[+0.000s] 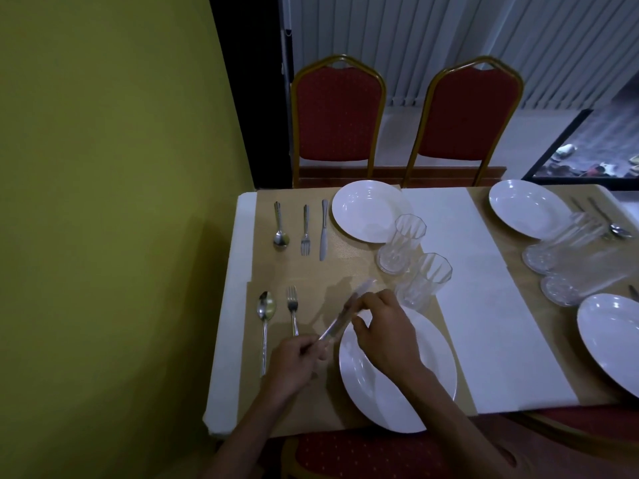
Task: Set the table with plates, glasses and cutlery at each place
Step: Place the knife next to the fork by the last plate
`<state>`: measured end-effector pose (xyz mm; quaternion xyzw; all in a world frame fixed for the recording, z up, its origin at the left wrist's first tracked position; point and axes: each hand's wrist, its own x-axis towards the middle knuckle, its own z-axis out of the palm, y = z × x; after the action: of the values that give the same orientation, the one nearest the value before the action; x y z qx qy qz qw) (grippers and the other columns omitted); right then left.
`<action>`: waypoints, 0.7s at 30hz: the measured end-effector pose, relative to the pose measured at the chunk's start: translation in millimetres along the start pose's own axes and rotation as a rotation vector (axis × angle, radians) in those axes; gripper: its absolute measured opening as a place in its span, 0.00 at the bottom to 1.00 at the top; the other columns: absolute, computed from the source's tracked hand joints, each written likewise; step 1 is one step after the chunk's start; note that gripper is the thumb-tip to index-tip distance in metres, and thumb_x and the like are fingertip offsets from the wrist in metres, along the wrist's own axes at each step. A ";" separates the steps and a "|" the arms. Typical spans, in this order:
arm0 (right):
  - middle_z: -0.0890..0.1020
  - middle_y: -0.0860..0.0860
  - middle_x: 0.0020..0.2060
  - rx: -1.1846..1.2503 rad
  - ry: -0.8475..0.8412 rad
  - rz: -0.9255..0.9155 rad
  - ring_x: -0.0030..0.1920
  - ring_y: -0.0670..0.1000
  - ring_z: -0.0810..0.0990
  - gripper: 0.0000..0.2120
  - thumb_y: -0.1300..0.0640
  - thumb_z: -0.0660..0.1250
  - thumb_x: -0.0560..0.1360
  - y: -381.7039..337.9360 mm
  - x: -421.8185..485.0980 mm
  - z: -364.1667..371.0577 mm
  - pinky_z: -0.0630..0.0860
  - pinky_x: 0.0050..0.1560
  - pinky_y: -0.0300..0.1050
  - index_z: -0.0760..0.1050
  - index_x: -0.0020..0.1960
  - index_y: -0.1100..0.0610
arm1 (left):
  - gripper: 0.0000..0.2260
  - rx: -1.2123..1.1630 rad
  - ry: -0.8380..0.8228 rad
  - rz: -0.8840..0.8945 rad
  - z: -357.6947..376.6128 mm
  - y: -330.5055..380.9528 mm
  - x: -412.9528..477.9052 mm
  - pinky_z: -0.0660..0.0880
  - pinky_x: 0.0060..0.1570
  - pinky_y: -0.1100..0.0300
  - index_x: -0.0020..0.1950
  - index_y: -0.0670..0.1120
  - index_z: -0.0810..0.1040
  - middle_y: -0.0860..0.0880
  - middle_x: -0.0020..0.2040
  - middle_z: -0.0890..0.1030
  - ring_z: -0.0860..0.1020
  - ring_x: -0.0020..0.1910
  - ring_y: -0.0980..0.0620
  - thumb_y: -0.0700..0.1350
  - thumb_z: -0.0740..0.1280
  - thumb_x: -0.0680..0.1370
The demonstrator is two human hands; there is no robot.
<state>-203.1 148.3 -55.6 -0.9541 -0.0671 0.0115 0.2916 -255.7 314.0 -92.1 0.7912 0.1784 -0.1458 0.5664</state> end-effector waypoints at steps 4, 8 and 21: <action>0.82 0.42 0.41 0.145 -0.182 0.137 0.43 0.43 0.81 0.03 0.52 0.68 0.76 0.9 5.4 20.3 0.80 0.49 0.44 0.80 0.46 0.49 | 0.08 -0.188 0.013 -0.126 -1.3 -5.9 -5.4 0.76 0.35 0.60 0.47 0.49 0.84 0.50 0.40 0.86 0.81 0.38 0.54 0.48 0.66 0.79; 0.85 0.48 0.40 0.257 -0.321 0.240 0.38 0.48 0.83 0.11 0.49 0.67 0.78 -2.4 12.9 40.5 0.83 0.49 0.50 0.84 0.46 0.54 | 0.08 -0.269 -0.014 -0.141 -0.8 -6.8 -7.4 0.72 0.33 0.60 0.48 0.48 0.84 0.54 0.34 0.83 0.78 0.33 0.58 0.48 0.66 0.80; 0.74 0.50 0.31 0.159 -0.353 0.182 0.33 0.48 0.73 0.12 0.55 0.67 0.75 -27.1 37.8 62.7 0.69 0.35 0.41 0.70 0.34 0.54 | 0.06 0.138 0.041 0.057 -7.0 -15.3 9.3 0.70 0.34 0.72 0.40 0.49 0.84 0.55 0.33 0.82 0.79 0.33 0.62 0.45 0.70 0.76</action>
<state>-172.8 210.5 -91.8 -0.9134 -0.0295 0.2102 0.3472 -254.0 326.2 -106.8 0.8361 0.1568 -0.1253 0.5105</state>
